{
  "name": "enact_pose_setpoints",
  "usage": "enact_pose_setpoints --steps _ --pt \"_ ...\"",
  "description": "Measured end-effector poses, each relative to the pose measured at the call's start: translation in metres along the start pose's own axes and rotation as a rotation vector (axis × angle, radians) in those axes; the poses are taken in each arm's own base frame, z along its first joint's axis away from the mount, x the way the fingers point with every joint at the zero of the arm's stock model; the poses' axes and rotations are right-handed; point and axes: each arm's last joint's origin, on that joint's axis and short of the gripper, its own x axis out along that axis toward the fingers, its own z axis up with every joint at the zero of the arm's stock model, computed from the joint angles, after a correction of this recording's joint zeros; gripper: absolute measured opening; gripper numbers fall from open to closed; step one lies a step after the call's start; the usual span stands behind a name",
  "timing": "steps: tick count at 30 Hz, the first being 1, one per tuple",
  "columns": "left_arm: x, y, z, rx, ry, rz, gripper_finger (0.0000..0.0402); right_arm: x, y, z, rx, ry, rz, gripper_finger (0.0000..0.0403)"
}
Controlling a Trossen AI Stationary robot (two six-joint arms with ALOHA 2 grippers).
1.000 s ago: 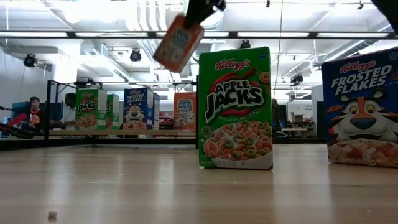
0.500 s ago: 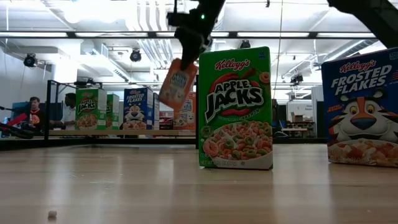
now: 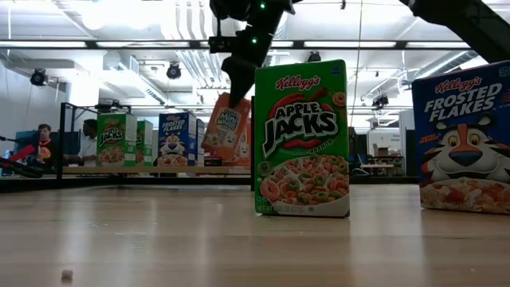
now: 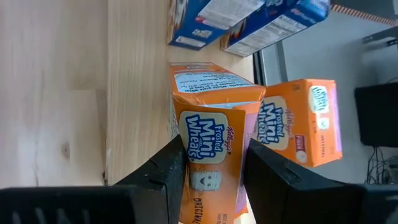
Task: Stack cereal on shelf
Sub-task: Put the top orange cereal box on the shelf aligned with the orange cereal box
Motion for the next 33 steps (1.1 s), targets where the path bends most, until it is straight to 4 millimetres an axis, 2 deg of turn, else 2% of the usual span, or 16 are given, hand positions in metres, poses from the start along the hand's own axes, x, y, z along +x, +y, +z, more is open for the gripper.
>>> enact_pose_setpoints --steps 4,10,21,28,33 --pt "0.0 0.0 0.0 0.0 0.0 0.0 0.0 -0.0009 0.0005 -0.0002 0.017 -0.005 0.026 0.0134" --pt "0.0 0.0 -0.0003 0.002 0.003 0.0 0.0 -0.0007 0.0033 -0.0003 0.019 -0.036 0.174 0.0147" --pt "0.0 -0.0001 -0.0004 0.002 0.003 -0.001 0.0 0.0006 -0.0003 -0.0013 0.051 -0.03 0.167 0.0147" --pt "0.0 -0.0001 -0.0004 0.006 0.003 -0.001 0.0 0.0008 -0.0011 -0.0007 0.092 -0.035 0.163 0.0132" --pt "0.0 -0.0001 -0.0004 0.009 0.003 -0.001 0.0 0.0017 -0.0036 -0.0013 0.115 -0.032 0.158 0.0154"
